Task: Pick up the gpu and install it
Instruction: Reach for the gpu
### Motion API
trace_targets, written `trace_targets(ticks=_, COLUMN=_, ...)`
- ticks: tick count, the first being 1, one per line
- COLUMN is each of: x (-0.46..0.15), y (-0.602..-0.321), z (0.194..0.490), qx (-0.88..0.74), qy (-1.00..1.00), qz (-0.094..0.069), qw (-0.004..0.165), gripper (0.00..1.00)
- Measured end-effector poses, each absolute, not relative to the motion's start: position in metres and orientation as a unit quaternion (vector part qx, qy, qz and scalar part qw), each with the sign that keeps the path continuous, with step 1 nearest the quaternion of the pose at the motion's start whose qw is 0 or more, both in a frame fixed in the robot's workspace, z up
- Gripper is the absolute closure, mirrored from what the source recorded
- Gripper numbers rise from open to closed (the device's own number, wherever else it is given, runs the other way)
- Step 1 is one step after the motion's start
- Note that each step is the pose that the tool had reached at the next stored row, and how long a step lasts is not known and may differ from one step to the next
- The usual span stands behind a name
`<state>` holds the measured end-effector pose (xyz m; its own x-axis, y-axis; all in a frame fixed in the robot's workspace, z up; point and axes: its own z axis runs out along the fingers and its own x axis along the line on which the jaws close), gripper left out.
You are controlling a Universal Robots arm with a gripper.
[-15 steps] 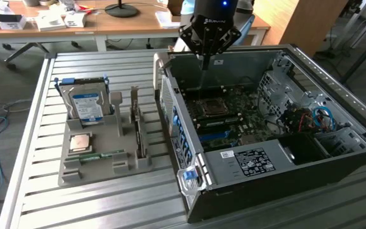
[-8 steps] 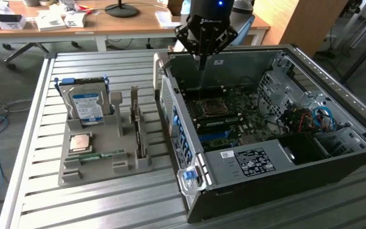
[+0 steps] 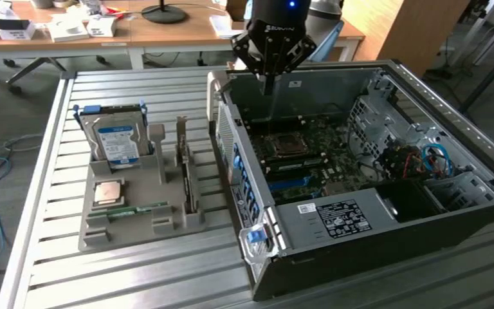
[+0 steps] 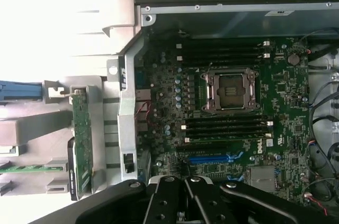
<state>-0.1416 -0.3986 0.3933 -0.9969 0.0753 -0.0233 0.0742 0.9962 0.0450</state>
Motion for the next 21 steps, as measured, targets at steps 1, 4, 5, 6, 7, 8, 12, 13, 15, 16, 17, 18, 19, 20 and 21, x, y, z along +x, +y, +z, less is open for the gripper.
trace_targets(ticks=1, x=-0.143, y=-0.399, z=0.393, qx=0.037, qy=0.999, qz=0.022, qw=0.012, gripper=0.89)
trace_targets(ticks=4, x=-0.146, y=-0.399, z=0.393, qx=0.037, qy=0.999, qz=0.022, qw=0.012, gripper=0.89)
trace_targets(ticks=5, x=-0.147, y=-0.399, z=0.393, qx=0.037, qy=0.999, qz=0.022, qw=0.012, gripper=0.89)
trace_targets(ticks=6, x=-0.148, y=-0.399, z=0.393, qx=0.037, qy=0.999, qz=0.022, qw=0.012, gripper=0.89)
trace_targets(ticks=7, x=-0.149, y=-0.399, z=0.393, qx=0.037, qy=0.999, qz=0.022, qw=0.012, gripper=0.89)
trace_targets(ticks=8, x=-0.151, y=-0.399, z=0.393, qx=0.037, qy=0.999, qz=0.022, qw=0.012, gripper=0.89)
trace_targets(ticks=12, x=-0.155, y=-0.398, z=0.393, qx=0.037, qy=0.999, qz=0.022, qw=0.012, gripper=0.89)
trace_targets(ticks=13, x=-0.156, y=-0.398, z=0.393, qx=0.037, qy=0.999, qz=0.022, qw=0.012, gripper=0.89)
trace_targets(ticks=15, x=-0.159, y=-0.398, z=0.393, qx=0.037, qy=0.999, qz=0.022, qw=0.013, gripper=0.89)
trace_targets(ticks=16, x=-0.16, y=-0.398, z=0.393, qx=0.037, qy=0.999, qz=0.022, qw=0.012, gripper=0.89)
trace_targets(ticks=17, x=-0.161, y=-0.398, z=0.393, qx=0.037, qy=0.999, qz=0.022, qw=0.012, gripper=0.89)
trace_targets(ticks=18, x=-0.162, y=-0.398, z=0.393, qx=0.037, qy=0.999, qz=0.022, qw=0.013, gripper=0.89)
trace_targets(ticks=19, x=-0.163, y=-0.398, z=0.393, qx=0.037, qy=0.999, qz=0.022, qw=0.013, gripper=0.89)
trace_targets(ticks=20, x=-0.164, y=-0.398, z=0.393, qx=0.037, qy=0.999, qz=0.022, qw=0.012, gripper=0.89)
trace_targets(ticks=21, x=-0.165, y=-0.398, z=0.393, qx=0.037, qy=0.999, qz=0.022, qw=0.012, gripper=0.89)
